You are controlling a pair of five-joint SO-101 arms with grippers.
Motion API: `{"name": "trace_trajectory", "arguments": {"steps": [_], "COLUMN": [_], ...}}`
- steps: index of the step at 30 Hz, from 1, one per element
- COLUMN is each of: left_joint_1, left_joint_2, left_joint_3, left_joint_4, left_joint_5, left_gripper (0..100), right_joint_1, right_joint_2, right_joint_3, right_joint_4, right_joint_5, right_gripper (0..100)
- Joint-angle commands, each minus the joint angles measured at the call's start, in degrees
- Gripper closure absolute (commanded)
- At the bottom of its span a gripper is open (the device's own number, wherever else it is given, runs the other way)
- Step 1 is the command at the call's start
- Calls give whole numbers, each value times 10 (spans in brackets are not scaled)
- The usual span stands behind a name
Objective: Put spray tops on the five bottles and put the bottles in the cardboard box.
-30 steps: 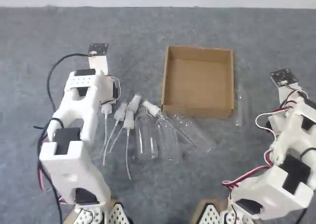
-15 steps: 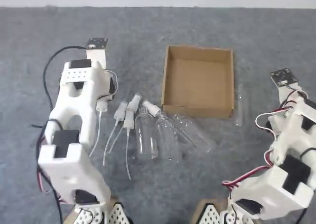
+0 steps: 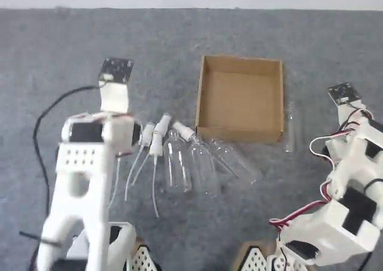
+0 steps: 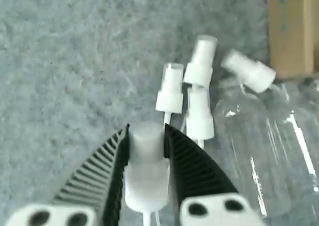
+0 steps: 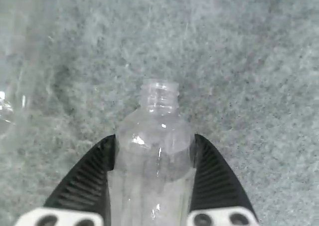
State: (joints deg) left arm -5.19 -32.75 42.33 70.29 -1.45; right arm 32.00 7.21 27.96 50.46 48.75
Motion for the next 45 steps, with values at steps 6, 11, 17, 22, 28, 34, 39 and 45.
{"name": "trace_trajectory", "arguments": {"steps": [6, 11, 17, 22, 28, 34, 39, 45], "left_joint_1": [11, 12, 11, 11, 11, 11, 11, 11], "left_joint_2": [-131, -132, -136, -133, -133, -133, -132, -132], "left_joint_3": [118, 159, 230, 234, 242, 243, 244, 244], "left_joint_4": [-87, -102, -164, -165, -166, -167, -174, -173], "left_joint_5": [-29, -36, -58, -61, -61, -61, -60, -61], "left_gripper": [987, 987, 987, 987, 987, 987, 987, 987], "right_joint_1": [12, 7, 2, -6, 4, 5, 5, 6], "right_joint_2": [22, 16, 16, 16, 16, 16, 17, 23], "right_joint_3": [27, 9, -34, -61, -91, -126, -173, -206], "right_joint_4": [-6, 48, 102, 134, 136, 153, 211, 217], "right_joint_5": [4, -39, -54, -54, -49, -25, 11, 21], "right_gripper": [991, 991, 988, 987, 872, 781, 780, 779]}}
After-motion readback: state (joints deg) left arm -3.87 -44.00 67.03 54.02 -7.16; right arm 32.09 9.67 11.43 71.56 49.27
